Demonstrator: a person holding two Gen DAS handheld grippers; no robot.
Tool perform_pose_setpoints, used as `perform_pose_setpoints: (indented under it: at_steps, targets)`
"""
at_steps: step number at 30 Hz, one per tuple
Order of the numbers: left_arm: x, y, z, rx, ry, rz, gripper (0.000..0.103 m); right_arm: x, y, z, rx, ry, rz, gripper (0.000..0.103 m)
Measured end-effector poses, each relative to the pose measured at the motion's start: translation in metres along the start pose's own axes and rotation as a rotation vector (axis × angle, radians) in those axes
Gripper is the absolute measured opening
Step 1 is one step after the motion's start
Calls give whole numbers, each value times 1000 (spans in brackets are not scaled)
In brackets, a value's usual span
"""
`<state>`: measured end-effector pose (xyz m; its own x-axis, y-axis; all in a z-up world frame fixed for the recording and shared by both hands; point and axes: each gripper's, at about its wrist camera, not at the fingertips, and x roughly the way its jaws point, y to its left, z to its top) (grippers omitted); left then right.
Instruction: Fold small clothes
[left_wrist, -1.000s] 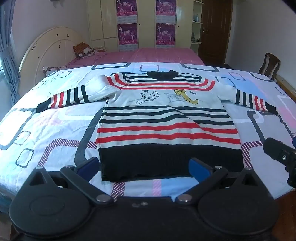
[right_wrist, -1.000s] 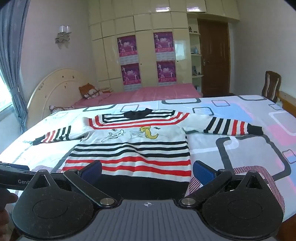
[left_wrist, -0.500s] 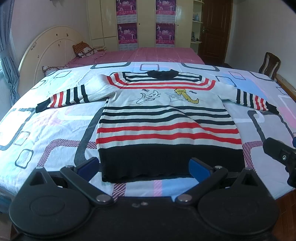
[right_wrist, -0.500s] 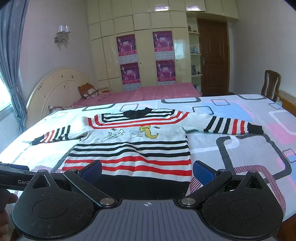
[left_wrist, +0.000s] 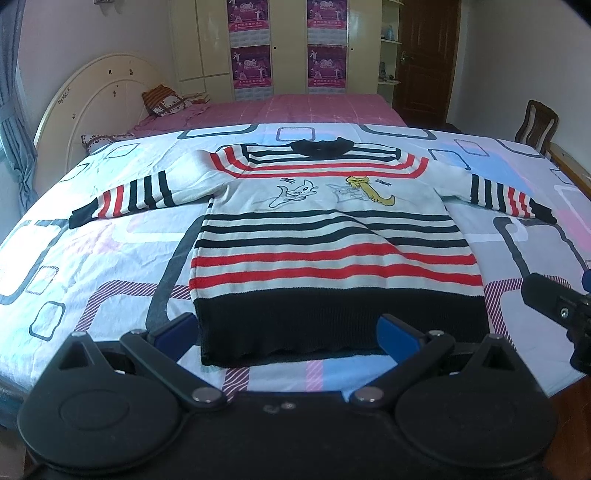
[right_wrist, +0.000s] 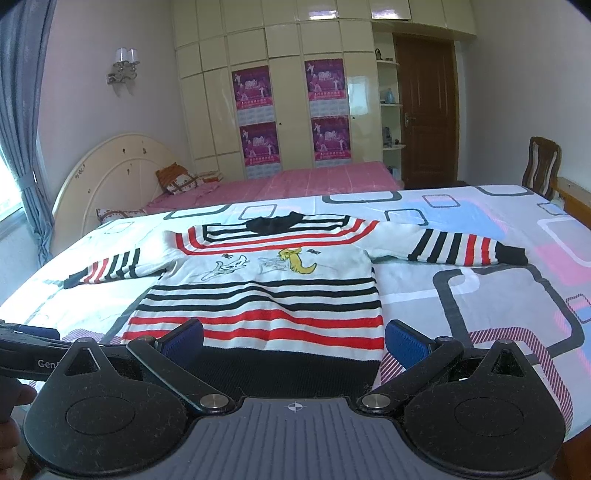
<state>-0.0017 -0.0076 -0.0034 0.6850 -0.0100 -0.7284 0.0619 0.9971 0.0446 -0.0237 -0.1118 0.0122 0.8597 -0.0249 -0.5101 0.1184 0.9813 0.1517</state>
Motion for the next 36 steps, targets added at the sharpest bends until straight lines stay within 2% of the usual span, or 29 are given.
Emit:
perform_pose_setpoints:
  at_steps: [36]
  targets:
    - [12, -13, 6, 32, 12, -10, 103, 7, -11, 0, 30, 9, -17, 103]
